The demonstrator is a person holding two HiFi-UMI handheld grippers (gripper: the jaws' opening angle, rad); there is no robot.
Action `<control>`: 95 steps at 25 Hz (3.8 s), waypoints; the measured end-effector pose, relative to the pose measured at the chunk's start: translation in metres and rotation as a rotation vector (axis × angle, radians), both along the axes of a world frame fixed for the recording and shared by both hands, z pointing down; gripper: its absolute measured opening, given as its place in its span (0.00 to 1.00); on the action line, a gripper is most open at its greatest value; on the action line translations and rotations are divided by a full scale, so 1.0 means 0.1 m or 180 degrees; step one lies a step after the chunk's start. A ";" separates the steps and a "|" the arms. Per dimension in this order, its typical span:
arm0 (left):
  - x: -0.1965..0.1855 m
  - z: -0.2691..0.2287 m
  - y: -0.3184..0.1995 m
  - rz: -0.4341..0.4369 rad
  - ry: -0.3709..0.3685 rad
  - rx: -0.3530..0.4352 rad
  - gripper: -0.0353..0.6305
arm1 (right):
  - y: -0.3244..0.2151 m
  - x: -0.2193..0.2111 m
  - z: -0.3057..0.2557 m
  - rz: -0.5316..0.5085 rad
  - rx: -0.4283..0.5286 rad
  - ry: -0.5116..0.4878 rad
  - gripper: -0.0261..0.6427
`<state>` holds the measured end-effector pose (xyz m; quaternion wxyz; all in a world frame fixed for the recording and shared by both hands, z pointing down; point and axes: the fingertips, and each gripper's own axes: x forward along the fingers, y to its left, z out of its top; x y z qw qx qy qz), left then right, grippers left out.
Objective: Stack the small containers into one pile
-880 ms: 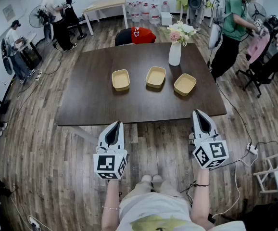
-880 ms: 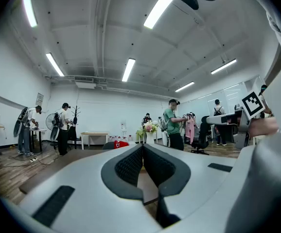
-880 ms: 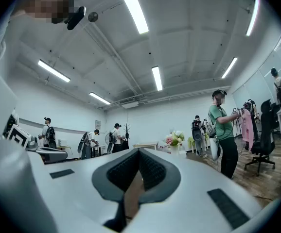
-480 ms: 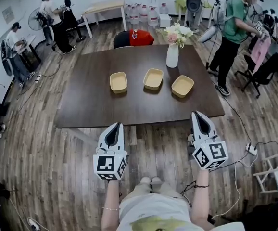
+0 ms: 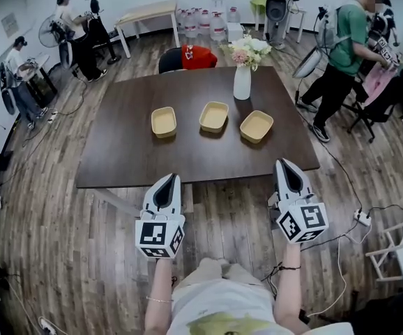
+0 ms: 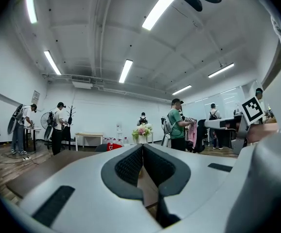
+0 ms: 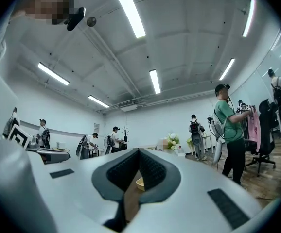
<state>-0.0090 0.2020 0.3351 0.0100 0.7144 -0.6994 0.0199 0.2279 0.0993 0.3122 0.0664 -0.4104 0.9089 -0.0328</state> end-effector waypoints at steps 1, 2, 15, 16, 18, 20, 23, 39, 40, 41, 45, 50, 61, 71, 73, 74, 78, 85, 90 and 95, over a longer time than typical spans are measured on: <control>0.03 0.01 -0.01 0.0005 -0.0001 -0.0005 0.09 | -0.02 0.01 0.02 -0.0003 -0.0025 -0.0022 0.07; 0.04 0.03 -0.02 0.0004 0.0000 -0.0014 0.09 | -0.05 0.01 0.05 -0.0011 -0.0051 -0.0038 0.07; -0.11 0.19 -0.69 0.0112 0.0119 -0.0123 0.09 | -0.64 -0.16 0.30 0.0087 -0.0306 0.0061 0.07; -0.13 0.21 -0.79 0.0146 0.0126 -0.0141 0.09 | -0.71 -0.19 0.32 0.0112 -0.0328 0.0068 0.07; -0.17 0.24 -0.98 0.0227 0.0139 -0.0177 0.09 | -0.86 -0.24 0.36 0.0169 -0.0372 0.0082 0.07; -0.21 0.26 -1.18 0.0317 0.0151 -0.0194 0.09 | -1.01 -0.28 0.40 0.0251 -0.0416 0.0086 0.07; -0.26 0.28 -1.46 0.0467 0.0168 -0.0212 0.09 | -1.21 -0.31 0.43 0.0400 -0.0482 0.0072 0.07; -0.07 0.65 -2.66 0.1266 0.0371 -0.0478 0.09 | -2.00 -0.28 0.88 0.1114 -0.0945 0.0009 0.07; -0.05 0.68 -2.73 0.1286 0.0390 -0.0508 0.09 | -2.06 -0.27 0.92 0.1145 -0.0981 0.0010 0.07; -0.03 0.73 -2.80 0.1303 0.0413 -0.0541 0.09 | -2.12 -0.26 0.97 0.1169 -0.1015 0.0016 0.07; 0.05 0.92 -3.05 0.1345 0.0496 -0.0708 0.09 | -2.37 -0.25 1.20 0.1199 -0.1182 0.0086 0.07; 0.21 1.17 -3.36 0.1418 0.0546 -0.0917 0.09 | -2.69 -0.20 1.54 0.1235 -0.1440 0.0122 0.07; 0.50 1.59 -3.65 0.1426 0.0624 -0.1266 0.09 | -3.06 -0.18 2.24 0.1285 -0.2139 0.0267 0.07; 0.56 1.70 -3.73 0.1441 0.0613 -0.1402 0.09 | -3.13 -0.16 2.65 0.1360 -0.2644 0.0228 0.22; 0.58 1.71 -3.75 0.1481 0.0600 -0.1436 0.09 | -3.18 -0.14 2.71 0.1459 -0.2697 0.0255 0.25; 0.58 1.73 -3.75 0.1500 0.0594 -0.1457 0.09 | -3.20 -0.13 2.74 0.1507 -0.2727 0.0266 0.25; 0.57 1.80 -3.76 0.1523 0.0609 -0.1532 0.09 | -3.24 -0.14 2.88 0.1584 -0.2950 0.0239 0.28; 0.55 1.86 -3.75 0.1511 0.0626 -0.1578 0.09 | -3.24 -0.15 3.05 0.1654 -0.3217 0.0314 0.23; 0.49 1.85 -3.74 0.1442 0.0634 -0.1566 0.09 | -3.24 -0.13 3.07 0.1747 -0.3336 0.0401 0.10; 0.40 1.82 -3.73 0.1346 0.0639 -0.1522 0.09 | -3.26 -0.12 3.00 0.1759 -0.3299 0.0349 0.10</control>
